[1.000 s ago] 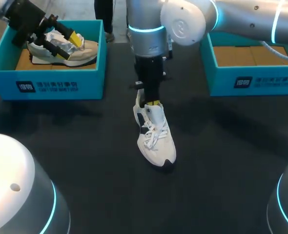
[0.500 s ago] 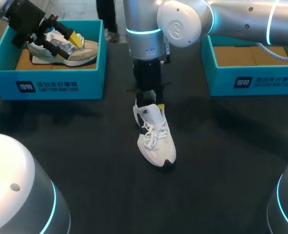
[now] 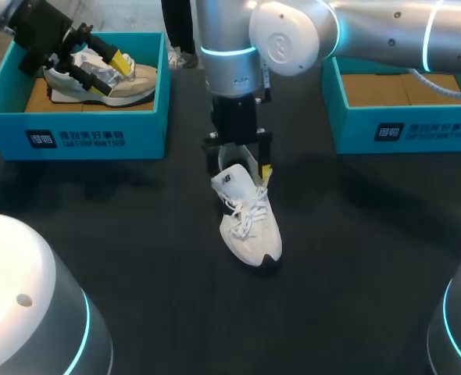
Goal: Take the shoe out of the shoebox, open the shoe tongue, remove and reinsert the insole, then place the shoe into the shoebox
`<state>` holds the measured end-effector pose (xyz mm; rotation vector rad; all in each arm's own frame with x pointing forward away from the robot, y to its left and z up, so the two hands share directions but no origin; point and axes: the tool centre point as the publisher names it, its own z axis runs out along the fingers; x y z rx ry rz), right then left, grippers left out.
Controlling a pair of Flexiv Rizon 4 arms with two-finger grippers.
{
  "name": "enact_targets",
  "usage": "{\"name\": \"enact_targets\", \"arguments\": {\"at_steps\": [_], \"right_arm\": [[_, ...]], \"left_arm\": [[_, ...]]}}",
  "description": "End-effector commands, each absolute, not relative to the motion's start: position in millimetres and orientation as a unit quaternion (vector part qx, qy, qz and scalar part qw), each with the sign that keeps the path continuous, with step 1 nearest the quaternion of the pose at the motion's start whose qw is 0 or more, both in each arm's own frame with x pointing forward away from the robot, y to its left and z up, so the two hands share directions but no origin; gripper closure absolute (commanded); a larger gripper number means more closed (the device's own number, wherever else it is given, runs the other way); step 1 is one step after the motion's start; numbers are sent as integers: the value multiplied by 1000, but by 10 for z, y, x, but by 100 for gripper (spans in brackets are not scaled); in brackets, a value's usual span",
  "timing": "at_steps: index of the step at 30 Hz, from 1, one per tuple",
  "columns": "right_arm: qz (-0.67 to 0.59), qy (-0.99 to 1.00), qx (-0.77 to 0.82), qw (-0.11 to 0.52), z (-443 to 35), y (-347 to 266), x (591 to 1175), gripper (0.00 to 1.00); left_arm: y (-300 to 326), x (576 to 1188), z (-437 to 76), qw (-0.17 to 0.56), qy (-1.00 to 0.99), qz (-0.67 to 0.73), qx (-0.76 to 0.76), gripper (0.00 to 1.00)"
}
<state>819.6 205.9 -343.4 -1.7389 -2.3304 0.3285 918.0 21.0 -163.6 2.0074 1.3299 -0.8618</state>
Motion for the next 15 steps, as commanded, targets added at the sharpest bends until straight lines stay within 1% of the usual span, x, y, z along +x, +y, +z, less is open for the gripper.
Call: {"name": "enact_targets", "arguments": {"at_steps": [1,8,15], "right_arm": [[113,-793,-589,102,-3393,2090,8195,0],[101,-796,-591,81,-3208,2126,8153,0],[89,-803,-588,40,-2847,2194,8126,0]], "left_arm": [[213,9175,-1632,287,498,-321,752,0],[213,9175,-1632,287,498,-321,752,0],[213,9175,-1632,287,498,-321,752,0]]}}
